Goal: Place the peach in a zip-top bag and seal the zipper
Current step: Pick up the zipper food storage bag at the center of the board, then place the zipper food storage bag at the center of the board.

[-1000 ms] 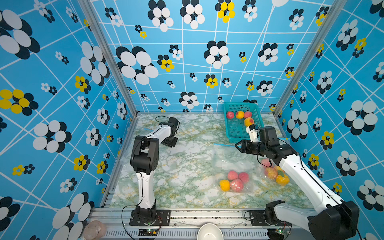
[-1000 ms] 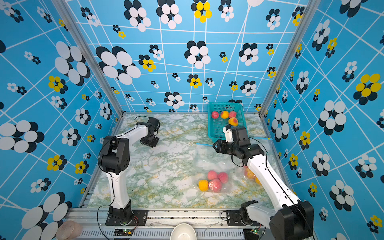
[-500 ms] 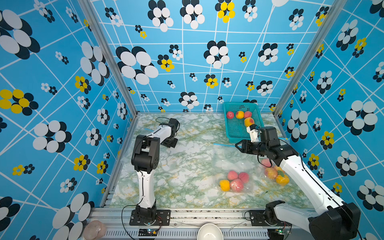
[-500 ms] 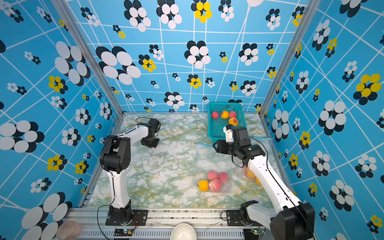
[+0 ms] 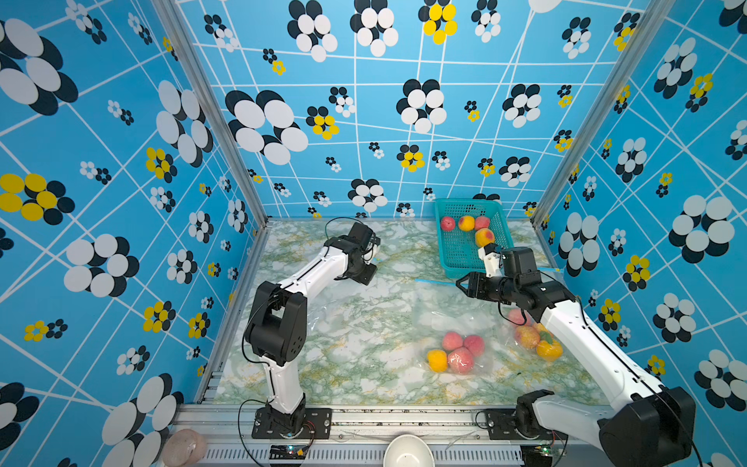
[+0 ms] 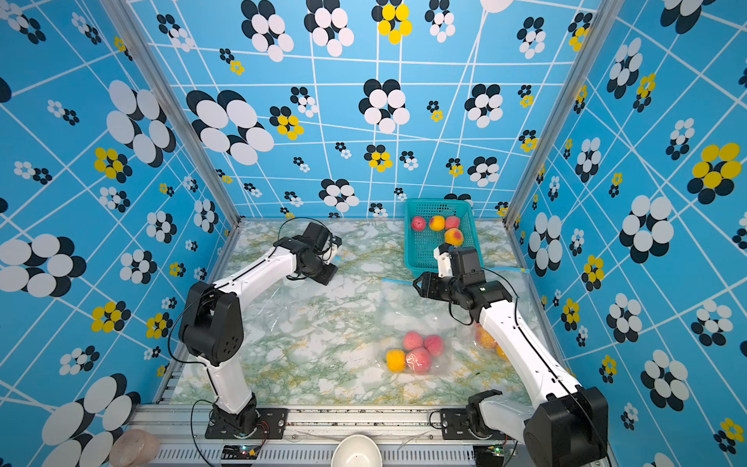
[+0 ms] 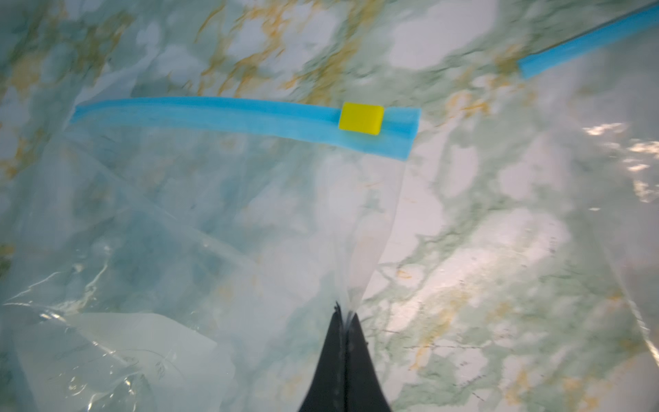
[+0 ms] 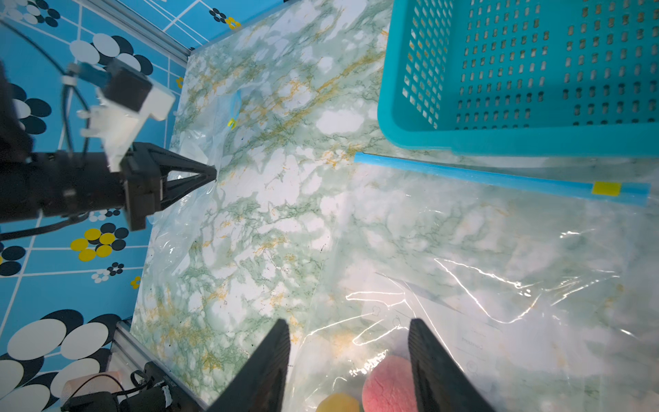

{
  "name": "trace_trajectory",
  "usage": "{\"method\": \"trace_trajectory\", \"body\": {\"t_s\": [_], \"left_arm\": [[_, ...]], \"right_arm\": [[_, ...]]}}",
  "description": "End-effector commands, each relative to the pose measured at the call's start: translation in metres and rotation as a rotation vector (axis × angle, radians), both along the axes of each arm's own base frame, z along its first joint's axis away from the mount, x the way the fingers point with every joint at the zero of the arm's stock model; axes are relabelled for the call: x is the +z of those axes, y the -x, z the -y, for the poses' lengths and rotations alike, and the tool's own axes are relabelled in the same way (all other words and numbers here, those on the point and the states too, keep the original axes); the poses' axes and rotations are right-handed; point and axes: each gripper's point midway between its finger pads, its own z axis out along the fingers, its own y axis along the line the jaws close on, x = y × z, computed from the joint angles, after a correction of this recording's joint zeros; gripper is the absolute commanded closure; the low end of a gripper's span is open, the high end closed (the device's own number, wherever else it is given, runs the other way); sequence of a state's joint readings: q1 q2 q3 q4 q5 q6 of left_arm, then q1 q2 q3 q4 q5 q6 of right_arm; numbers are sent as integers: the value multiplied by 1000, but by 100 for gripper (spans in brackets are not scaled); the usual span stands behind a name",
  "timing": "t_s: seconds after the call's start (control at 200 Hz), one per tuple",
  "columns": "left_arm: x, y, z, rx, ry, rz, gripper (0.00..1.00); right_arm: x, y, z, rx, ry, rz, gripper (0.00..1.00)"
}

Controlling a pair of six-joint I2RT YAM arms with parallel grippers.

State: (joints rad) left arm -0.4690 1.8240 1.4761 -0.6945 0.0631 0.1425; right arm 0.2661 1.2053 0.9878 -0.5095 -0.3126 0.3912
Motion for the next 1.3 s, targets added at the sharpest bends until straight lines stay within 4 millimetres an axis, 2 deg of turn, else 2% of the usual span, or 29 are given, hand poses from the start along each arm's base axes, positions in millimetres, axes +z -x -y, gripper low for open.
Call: {"method": "trace_trajectory", "body": {"t_s": [0.0,0.1,0.27,0.355,0.485,0.62,0.72,0.825,0.955,1.06,1.155,1.225,1.295], "left_arm": [[2,49,49,-233,61,-21,100],[5,87,82,-374,70,-5,100],[6,144,117,-545,122,-16,100],[-2,171,131,-617,145,-44,100],[-24,191,138,-644,142,-136,100],[-32,194,137,-645,109,-189,94],[-25,197,137,-663,129,-215,81],[-7,193,139,-663,195,-216,73],[31,186,146,-657,353,-189,69],[56,171,154,-624,481,-147,69],[71,157,158,-588,591,-146,69],[68,131,157,-486,584,-101,68],[51,99,150,-346,503,-55,68]], "right_arm": [[-8,-8,0,-36,-1,-12,44],[-16,-15,14,-117,49,-33,43],[-21,-22,32,-235,27,-70,42],[-22,-22,29,-229,4,-76,42],[-31,-20,18,-202,-51,-108,42],[-45,-16,12,-207,-71,-141,42],[-58,-11,7,-210,-83,-175,42],[-68,-10,1,-210,-125,-203,42],[-73,-13,-9,-202,-162,-216,42],[-79,-16,-20,-186,-183,-228,43],[-85,-19,-28,-175,-198,-241,45],[-89,-20,-33,-166,-197,-251,46],[-96,-21,-34,-167,-187,-257,47]]}}
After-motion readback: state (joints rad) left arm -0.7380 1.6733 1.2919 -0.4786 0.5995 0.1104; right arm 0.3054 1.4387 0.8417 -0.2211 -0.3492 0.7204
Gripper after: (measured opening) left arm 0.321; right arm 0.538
